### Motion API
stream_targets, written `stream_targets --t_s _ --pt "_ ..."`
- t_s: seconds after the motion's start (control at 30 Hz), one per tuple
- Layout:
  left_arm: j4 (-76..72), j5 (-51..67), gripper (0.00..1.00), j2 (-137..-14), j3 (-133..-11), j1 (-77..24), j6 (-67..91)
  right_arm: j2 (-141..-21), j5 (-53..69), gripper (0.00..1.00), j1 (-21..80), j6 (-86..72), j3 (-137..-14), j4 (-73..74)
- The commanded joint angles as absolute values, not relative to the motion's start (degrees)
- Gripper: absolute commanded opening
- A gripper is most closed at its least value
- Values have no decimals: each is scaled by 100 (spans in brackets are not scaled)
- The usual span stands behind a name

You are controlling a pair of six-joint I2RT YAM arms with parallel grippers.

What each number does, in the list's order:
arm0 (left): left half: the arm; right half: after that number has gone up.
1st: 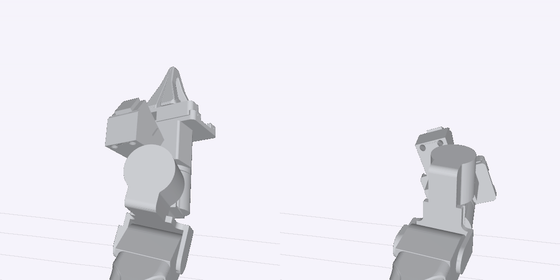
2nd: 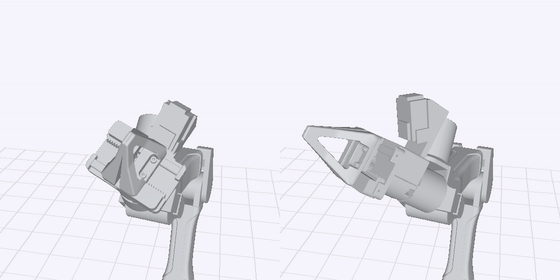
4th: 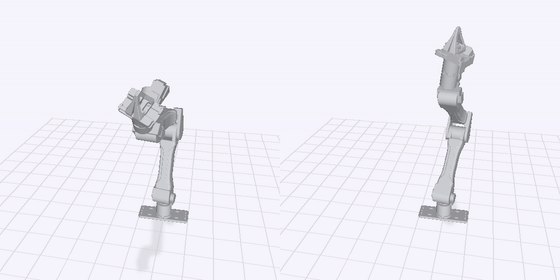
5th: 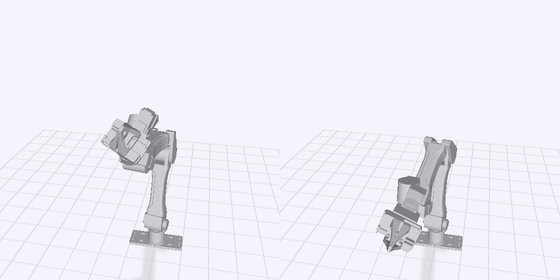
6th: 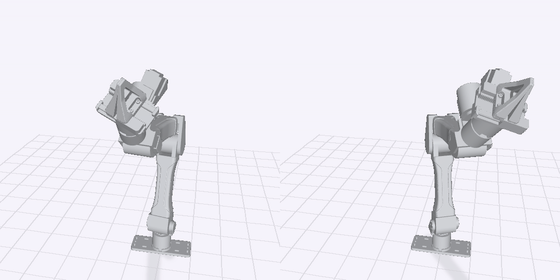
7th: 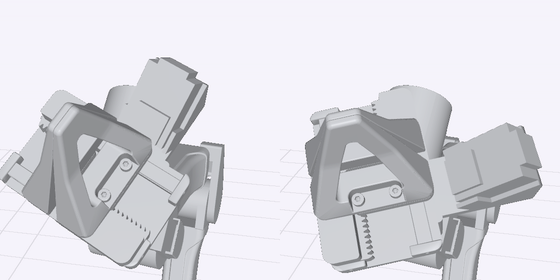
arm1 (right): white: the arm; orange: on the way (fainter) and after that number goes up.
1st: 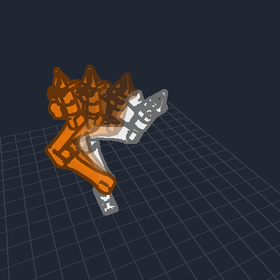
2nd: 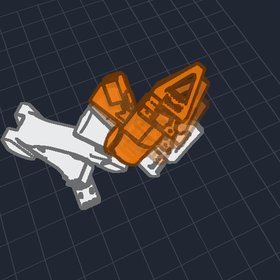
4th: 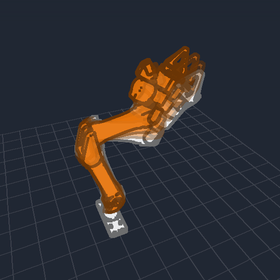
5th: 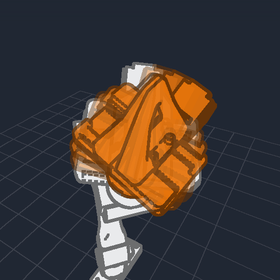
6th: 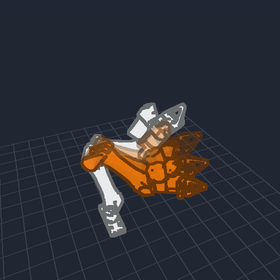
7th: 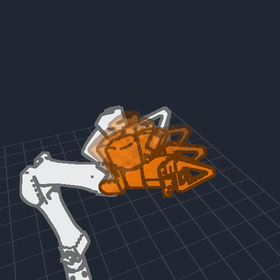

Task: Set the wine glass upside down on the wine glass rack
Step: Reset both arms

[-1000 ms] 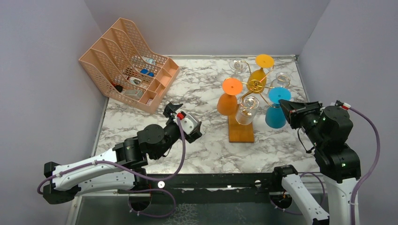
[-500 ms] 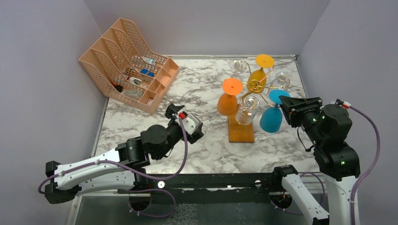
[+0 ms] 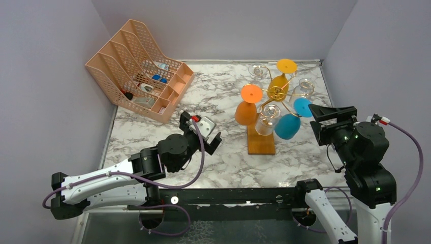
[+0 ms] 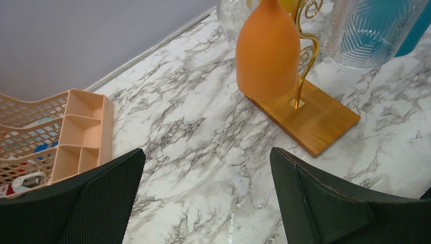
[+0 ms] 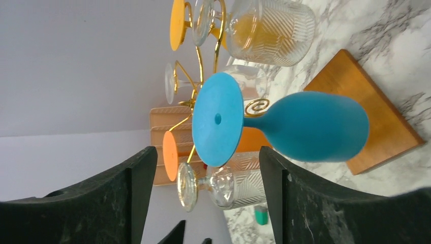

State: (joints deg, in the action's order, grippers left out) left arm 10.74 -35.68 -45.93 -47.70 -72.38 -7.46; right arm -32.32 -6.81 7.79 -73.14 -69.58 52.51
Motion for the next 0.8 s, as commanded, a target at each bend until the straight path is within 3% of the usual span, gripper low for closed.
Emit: stream_targets --t_s 0.0,0.17,0.4,0.53,0.77 --pt "1047 -4058 99 -4592 -5138 -7243 -15 -3139 -1053 83 782 -6787 -7098 5546" --pt "1272 -3832 99 -4666 -5611 -7242 491 -3130 -1523 100 780 -5719 -7219 5647" --pt "1274 -4194 99 -4766 -6150 -7243 1338 -2936 -1743 100 782 -3882 -7371 5544" --pt "1502 -4459 99 -4880 -6356 -7243 1584 -2865 -920 100 782 -2703 -7387 5452" --pt "1314 -4345 99 -4725 -6281 -7243 1118 -2655 -561 100 776 -2598 -7536 5375"
